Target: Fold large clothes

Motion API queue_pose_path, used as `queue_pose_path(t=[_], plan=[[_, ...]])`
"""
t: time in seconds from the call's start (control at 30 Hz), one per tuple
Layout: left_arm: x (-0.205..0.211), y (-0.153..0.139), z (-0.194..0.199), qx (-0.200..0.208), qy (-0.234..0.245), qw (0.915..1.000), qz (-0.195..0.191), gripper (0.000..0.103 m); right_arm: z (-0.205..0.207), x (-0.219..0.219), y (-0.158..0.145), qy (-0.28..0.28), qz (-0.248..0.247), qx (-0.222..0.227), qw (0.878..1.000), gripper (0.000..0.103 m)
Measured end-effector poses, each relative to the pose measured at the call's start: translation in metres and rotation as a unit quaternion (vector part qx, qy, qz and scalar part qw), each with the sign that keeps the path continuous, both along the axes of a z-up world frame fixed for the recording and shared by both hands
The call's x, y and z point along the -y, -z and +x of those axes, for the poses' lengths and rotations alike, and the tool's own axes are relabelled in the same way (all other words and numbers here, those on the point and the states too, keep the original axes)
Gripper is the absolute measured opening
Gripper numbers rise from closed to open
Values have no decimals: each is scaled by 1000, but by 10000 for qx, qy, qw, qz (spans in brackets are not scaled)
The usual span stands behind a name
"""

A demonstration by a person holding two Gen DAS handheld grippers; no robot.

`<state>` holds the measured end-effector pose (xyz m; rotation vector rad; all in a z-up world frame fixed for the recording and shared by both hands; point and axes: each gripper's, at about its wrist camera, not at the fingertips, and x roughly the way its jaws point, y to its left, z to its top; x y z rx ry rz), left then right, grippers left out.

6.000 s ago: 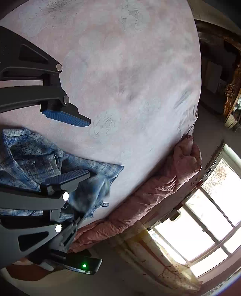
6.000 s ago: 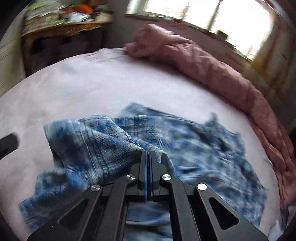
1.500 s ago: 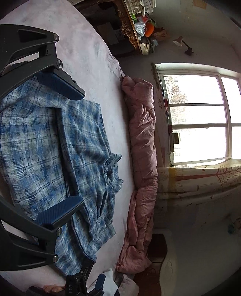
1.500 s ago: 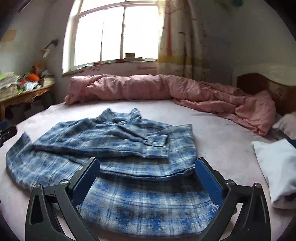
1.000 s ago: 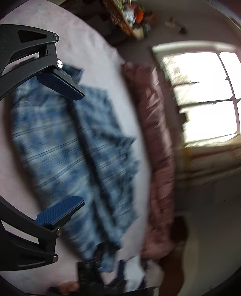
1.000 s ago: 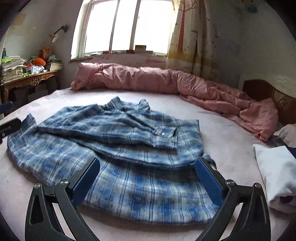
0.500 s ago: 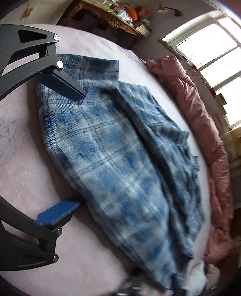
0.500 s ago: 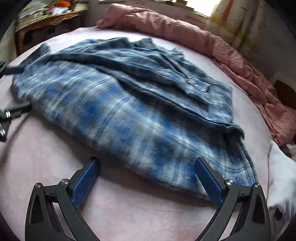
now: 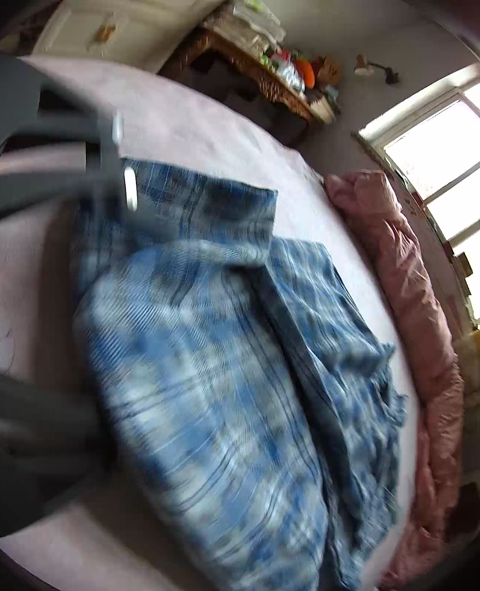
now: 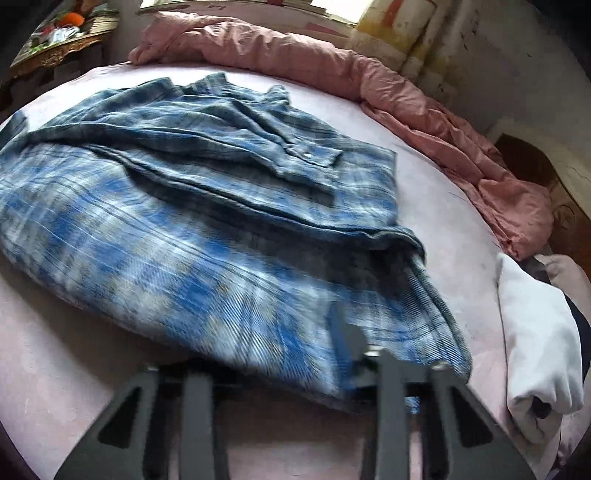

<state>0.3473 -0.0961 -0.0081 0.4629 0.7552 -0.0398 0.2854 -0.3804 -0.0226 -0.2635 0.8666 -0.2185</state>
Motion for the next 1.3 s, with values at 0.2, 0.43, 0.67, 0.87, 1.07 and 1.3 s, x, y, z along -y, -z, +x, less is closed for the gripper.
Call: queue_pose_path(t=[0.2,0.43,0.67,0.87,1.07,1.3], plan=[[-3,-21,-18,314,66,9984,-470,8,-32,3,-24,116,55,820,9965,7],[-20,-34,-37,148,-103,9963,-841,7,-85,-9,-29,-40,226,893,9957,6],[-35,-58,-104,308,65,9950,-951,7,-142,-8,-46,-45,639,1307,9894,6],[-41,-71,-152,306,161,9922,-1202,7,-194,-14,-45,-278,546,1324,9893,6],[-37,-79,-202,460,325,9916,-1162,7,-230,-9,-60,-426,600,1342,9882,6],[-41,-78,-170,375,121,9927,-1142,7,-217,-20,-78,-584,257,1528,9862,6]])
